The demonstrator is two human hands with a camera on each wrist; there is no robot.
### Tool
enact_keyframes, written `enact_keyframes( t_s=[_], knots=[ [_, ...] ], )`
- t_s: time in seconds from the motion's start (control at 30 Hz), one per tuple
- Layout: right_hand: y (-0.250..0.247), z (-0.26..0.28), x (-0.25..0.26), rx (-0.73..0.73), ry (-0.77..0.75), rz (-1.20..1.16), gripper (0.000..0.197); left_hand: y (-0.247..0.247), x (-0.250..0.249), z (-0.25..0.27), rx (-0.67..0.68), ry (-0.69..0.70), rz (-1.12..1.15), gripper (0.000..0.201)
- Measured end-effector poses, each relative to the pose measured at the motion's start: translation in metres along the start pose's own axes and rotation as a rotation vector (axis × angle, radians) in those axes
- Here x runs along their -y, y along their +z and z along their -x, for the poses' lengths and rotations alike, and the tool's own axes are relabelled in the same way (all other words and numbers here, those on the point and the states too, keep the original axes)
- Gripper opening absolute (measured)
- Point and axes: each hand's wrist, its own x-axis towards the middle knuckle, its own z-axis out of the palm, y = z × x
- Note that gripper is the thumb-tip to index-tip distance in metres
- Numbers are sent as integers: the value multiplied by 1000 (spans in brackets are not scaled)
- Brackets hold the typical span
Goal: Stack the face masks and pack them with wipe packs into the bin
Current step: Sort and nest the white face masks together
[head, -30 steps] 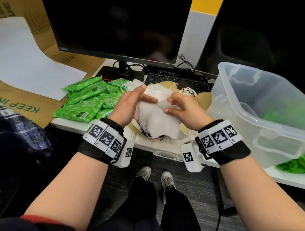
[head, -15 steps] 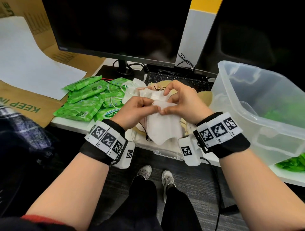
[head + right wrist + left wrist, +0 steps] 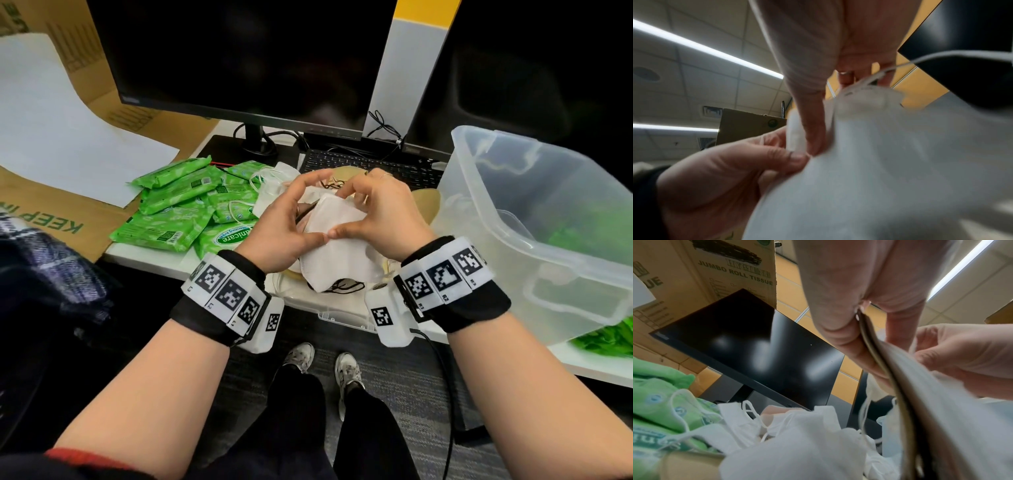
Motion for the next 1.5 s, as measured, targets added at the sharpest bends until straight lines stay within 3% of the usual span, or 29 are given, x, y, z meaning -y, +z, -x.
enact_keyframes(
  t_s=[0.13, 0.23, 0.33, 0.43, 0.5, 0.57, 0.63, 0.7, 0.8, 0.93, 0.97, 1.07, 1.1, 1.2, 1.4, 1.5],
  knots=[
    [8, 6, -3, -108, -100, -35, 23, -2, 1, -1, -18, 13, -40, 62],
    [11, 9, -4, -80, -163, -60, 21, -3, 4, -3, -33, -25, -141, 42],
    [9, 12, -6, -33, -137, -151, 19, -4, 6, -3, -26, -126, -172, 32],
    [5, 12, -11, -29, -38, -224, 33, -7, 5, -4, -138, -182, -167, 35],
    [-1, 11, -16, -149, 89, -185, 36, -10, 3, -4, -218, -198, -137, 33],
    [-8, 8, -21, -385, 221, -151, 36, -12, -1, -3, -257, -196, -109, 29],
    [-10, 6, -19, -515, 271, -150, 36, -10, -4, -1, -261, -187, -106, 32],
    [-6, 5, -11, -440, 226, -169, 29, -4, -9, 1, -232, -174, -101, 39],
    [8, 8, 1, -209, 115, -323, 15, 6, -8, 1, -193, -143, -103, 45],
    [12, 11, -4, -139, 89, -487, 14, 7, -6, -2, -266, -131, -116, 68],
    [12, 11, -7, -119, 83, -496, 15, 7, -7, -1, -278, -134, -119, 65],
    [12, 12, -14, -35, 49, -483, 43, 9, -6, -3, -305, -146, -162, 31],
    [12, 11, -14, -20, 32, -455, 50, 9, -4, -4, -317, -141, -183, 28],
    [12, 8, -17, -5, 8, -367, 51, 9, -1, -5, -308, -144, -247, 26],
    [7, 5, -19, -157, 45, -231, 25, 2, -4, -1, -222, -144, -244, 35],
    [2, 6, -17, -137, 28, -160, 20, 1, -5, -2, -252, -163, -212, 25]
  ],
)
